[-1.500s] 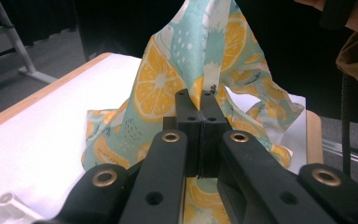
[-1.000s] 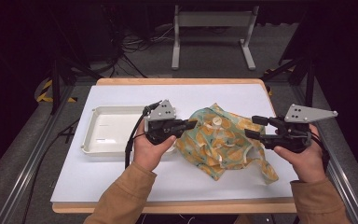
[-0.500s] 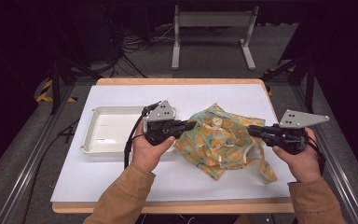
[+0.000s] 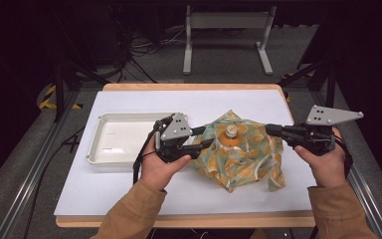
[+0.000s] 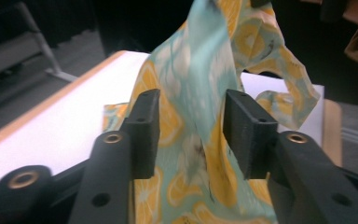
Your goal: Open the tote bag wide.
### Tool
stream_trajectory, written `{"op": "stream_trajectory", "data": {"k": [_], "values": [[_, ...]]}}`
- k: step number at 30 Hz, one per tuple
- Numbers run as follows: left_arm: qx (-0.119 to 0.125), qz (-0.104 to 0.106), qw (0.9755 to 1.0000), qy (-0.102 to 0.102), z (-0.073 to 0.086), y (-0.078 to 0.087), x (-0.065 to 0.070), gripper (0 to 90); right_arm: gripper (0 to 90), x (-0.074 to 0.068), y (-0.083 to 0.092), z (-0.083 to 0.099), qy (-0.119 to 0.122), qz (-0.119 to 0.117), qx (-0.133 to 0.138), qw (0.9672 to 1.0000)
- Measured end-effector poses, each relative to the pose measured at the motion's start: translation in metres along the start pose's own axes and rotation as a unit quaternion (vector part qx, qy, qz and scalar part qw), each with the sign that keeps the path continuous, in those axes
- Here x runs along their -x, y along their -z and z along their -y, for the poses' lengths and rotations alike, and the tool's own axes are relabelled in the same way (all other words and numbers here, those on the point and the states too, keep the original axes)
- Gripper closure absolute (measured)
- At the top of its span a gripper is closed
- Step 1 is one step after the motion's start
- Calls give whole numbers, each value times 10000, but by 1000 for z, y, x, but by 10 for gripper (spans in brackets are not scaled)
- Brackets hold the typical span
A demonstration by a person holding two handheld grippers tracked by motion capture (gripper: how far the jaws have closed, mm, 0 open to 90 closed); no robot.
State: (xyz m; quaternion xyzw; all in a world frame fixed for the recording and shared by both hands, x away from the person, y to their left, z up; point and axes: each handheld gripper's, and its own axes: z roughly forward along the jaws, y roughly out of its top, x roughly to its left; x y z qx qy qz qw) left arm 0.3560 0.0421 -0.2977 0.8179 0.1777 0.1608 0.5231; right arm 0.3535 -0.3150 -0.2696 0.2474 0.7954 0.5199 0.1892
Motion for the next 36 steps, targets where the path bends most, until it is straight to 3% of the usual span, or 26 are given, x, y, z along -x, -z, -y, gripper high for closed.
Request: {"op": "stream_trajectory", "data": {"k": [1, 2, 8, 13, 15, 16, 17, 19, 24, 30, 36], "values": [[6, -108, 9999, -24, -1, 2, 4, 515, 900, 0, -1, -2, 3, -1, 16, 10000], [45, -392, 9991, -152, -3, 8, 11, 498, 900, 0, -1, -4, -4, -12, 22, 10000], [325, -481, 9981, -202, -8, 22, 27, 483, 900, -1, -4, -9, -17, -17, 55, 10000], [488, -181, 9980, -363, -13, 28, 46, 498, 900, 2, -7, -12, -92, 4, 92, 9999], [522, 61, 9977, -419, -15, 27, 55, 508, 900, 3, -8, -13, -125, -5, 92, 9999], [522, 61, 9977, -419, -15, 27, 55, 509, 900, 3, -8, -13, -125, -5, 92, 9999], [505, 277, 9974, -427, -17, 24, 60, 510, 900, 3, -10, -14, -131, -17, 98, 9999], [457, 451, 9970, -438, -17, 18, 64, 518, 900, 3, -12, -15, -137, -28, 104, 9998], [344, 681, 9963, -389, -17, 5, 63, 515, 900, 4, -13, -17, -174, -49, 132, 9997], [51, 867, 9960, -226, -14, -20, 57, 419, 900, 7, -15, -17, -236, -80, 213, 9995], [-180, 730, 9971, 69, -10, -43, 43, 400, 900, 5, -15, -19, -226, -135, 320, 9991]]}}
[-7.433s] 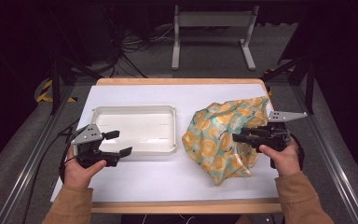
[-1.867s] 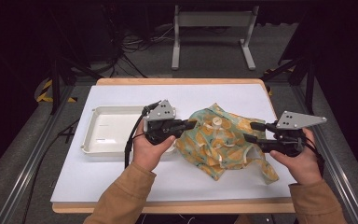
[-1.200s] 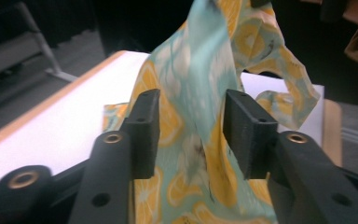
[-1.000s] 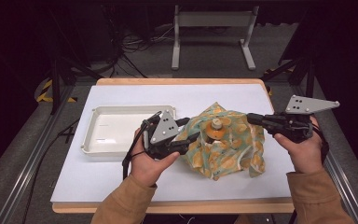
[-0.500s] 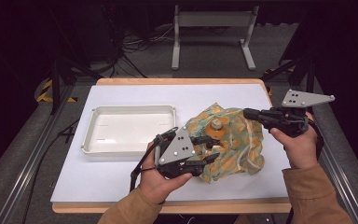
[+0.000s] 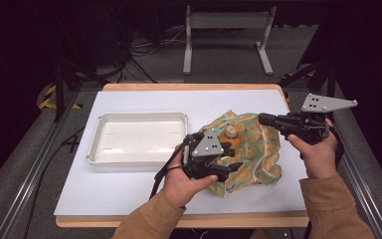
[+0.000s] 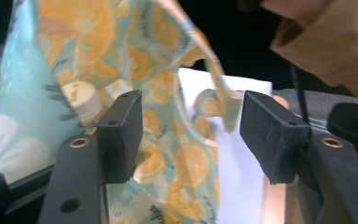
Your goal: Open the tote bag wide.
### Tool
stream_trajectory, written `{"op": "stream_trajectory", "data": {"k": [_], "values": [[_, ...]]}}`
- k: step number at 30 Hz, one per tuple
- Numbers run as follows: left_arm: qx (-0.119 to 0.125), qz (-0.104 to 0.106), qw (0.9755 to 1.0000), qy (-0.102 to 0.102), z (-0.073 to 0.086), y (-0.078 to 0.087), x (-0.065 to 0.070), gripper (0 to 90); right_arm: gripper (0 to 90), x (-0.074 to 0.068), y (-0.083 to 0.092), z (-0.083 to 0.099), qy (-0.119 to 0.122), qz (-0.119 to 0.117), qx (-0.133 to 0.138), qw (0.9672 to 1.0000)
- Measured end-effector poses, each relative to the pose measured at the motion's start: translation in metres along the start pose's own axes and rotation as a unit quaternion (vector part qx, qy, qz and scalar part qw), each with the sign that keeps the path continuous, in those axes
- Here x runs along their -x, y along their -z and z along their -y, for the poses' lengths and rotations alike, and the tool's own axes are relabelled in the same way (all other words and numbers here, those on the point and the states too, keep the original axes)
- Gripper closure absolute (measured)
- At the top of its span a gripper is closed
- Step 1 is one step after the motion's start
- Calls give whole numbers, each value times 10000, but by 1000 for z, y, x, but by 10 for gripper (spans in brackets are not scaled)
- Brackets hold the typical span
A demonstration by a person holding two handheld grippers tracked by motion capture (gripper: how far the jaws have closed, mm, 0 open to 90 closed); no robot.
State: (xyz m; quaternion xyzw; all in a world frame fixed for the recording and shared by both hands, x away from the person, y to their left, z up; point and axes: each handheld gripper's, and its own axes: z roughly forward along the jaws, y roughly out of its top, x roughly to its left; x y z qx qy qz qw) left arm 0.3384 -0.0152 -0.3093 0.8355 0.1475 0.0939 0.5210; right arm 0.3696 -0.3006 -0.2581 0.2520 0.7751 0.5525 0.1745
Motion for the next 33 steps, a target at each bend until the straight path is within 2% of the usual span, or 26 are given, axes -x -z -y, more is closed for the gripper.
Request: {"op": "stream_trajectory", "data": {"k": [7, 17, 23, 26, 33], "values": [[128, -189, 9994, 253, 0, -7, -15, 373, 900, -3, 0, -1, 31, -111, 51, 9999], [255, -417, 9982, 346, -7, -25, -27, 389, 900, -9, -4, -1, 115, -322, 72, 9994], [349, -555, 9973, 324, -9, -31, -32, 458, 900, -9, -4, -1, 120, -387, 92, 9991], [324, -596, 9974, 236, -8, -33, -34, 519, 900, -7, -4, 0, 91, -388, 86, 9992], [423, -528, 9976, 125, -9, -33, -35, 684, 900, -5, -2, 2, 64, -379, 101, 9992]]}}
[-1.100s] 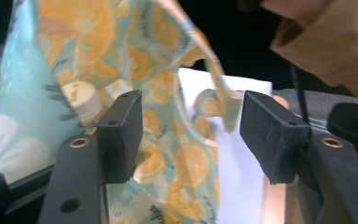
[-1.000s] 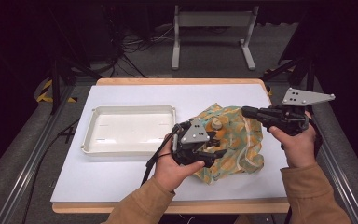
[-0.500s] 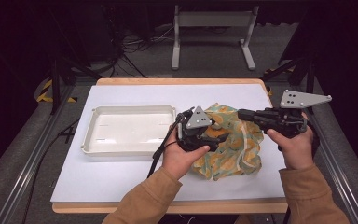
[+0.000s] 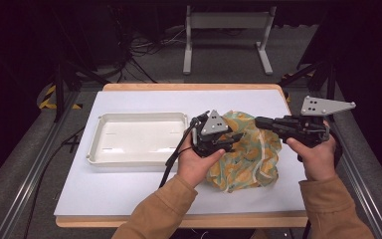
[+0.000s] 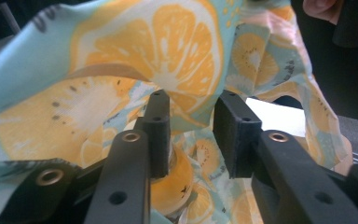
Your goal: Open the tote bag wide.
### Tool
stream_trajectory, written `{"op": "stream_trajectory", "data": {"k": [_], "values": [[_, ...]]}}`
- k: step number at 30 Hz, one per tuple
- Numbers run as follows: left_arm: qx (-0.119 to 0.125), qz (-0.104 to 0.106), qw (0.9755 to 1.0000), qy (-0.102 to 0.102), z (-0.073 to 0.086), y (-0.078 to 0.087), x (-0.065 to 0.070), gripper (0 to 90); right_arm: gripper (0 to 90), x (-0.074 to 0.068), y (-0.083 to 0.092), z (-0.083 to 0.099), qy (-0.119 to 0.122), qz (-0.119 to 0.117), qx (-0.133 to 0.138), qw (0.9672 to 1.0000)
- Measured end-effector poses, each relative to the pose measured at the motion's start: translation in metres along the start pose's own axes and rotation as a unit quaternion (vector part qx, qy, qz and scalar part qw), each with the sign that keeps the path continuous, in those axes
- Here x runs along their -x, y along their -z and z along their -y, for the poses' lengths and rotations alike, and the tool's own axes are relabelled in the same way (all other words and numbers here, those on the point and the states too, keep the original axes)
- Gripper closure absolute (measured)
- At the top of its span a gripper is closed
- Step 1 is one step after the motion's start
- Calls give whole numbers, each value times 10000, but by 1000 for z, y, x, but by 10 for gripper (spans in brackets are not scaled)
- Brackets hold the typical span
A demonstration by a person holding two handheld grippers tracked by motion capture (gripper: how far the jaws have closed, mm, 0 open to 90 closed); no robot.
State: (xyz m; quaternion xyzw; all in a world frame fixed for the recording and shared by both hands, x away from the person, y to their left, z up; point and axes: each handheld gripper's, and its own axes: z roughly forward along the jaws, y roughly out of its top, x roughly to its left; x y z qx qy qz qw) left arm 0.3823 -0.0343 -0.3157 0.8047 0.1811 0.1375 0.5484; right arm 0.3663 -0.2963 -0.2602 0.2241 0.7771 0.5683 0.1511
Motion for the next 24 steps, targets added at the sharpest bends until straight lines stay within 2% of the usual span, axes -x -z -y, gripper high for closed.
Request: {"op": "stream_trajectory", "data": {"k": [7, 8, 12, 14, 19, 24], "values": [[85, 158, 9998, -95, -1, 5, -2, 874, 900, 0, -1, 1, 4, 13, -31, 10000], [85, 158, 9998, -95, -1, 5, -2, 883, 900, 0, -1, 1, 4, 13, -31, 10000], [117, 382, 9992, -84, -3, 8, 0, 897, 900, 1, 0, 1, 8, 64, -24, 10000], [25, 464, 9988, -138, -4, 12, 3, 898, 900, 1, 1, 1, 26, 97, -37, 9999], [-154, 459, 9985, -258, -6, 23, 4, 899, 900, 1, 0, 1, 58, 97, -44, 9999], [-208, 518, 9984, -124, -6, 34, -2, 899, 900, 0, -3, 0, 90, 103, -45, 9999]]}}
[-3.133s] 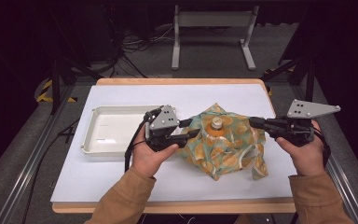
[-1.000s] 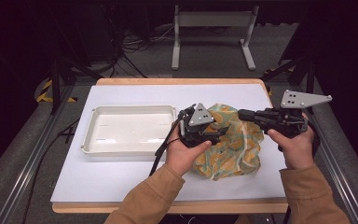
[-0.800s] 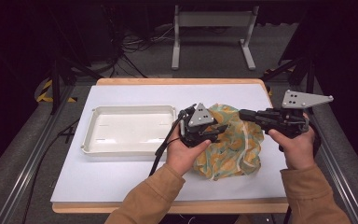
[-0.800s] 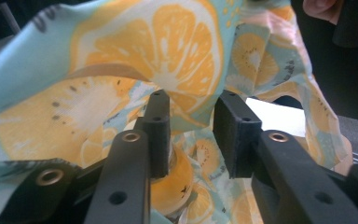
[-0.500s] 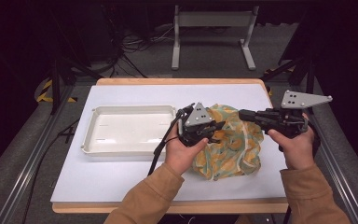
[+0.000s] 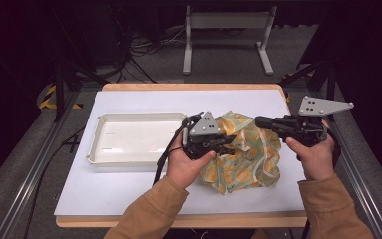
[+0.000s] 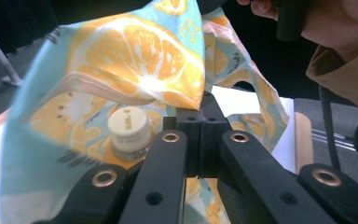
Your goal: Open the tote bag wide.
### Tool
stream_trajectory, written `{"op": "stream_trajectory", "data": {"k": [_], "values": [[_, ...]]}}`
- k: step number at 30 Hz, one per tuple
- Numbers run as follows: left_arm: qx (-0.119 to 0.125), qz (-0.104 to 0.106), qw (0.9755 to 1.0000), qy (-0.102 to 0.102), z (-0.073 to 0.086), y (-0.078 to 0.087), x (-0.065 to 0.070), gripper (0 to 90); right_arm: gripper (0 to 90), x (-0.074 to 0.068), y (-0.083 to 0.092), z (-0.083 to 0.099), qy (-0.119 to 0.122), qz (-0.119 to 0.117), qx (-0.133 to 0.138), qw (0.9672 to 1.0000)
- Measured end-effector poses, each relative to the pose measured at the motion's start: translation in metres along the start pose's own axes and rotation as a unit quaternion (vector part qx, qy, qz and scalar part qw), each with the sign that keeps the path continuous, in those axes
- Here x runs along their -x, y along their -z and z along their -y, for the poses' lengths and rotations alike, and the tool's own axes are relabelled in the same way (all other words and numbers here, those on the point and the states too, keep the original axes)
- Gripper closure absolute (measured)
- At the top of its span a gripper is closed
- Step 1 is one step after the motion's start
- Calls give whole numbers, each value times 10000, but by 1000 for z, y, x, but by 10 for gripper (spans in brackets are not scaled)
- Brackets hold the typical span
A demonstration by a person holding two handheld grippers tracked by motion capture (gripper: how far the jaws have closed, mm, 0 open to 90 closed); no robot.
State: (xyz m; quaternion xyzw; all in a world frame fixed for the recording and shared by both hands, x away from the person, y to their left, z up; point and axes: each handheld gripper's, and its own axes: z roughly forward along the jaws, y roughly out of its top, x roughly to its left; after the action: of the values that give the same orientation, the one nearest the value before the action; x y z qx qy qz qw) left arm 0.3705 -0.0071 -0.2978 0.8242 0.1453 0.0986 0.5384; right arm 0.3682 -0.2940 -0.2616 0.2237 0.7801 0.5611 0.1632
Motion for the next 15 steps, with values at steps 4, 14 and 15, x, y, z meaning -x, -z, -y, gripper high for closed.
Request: {"op": "stream_trajectory", "data": {"k": [4, 14, 15], "values": [[-69, -71, 9999, 45, 1, 9, -5, 898, 900, -2, -5, -2, 120, 24, -58, 9999], [-228, -369, 9990, 47, 3, 22, -14, 896, 900, -3, -14, -6, 201, 115, -99, 9997], [-216, -381, 9990, 64, 3, 23, -15, 896, 900, -2, -14, -6, 207, 123, -83, 9997]]}}
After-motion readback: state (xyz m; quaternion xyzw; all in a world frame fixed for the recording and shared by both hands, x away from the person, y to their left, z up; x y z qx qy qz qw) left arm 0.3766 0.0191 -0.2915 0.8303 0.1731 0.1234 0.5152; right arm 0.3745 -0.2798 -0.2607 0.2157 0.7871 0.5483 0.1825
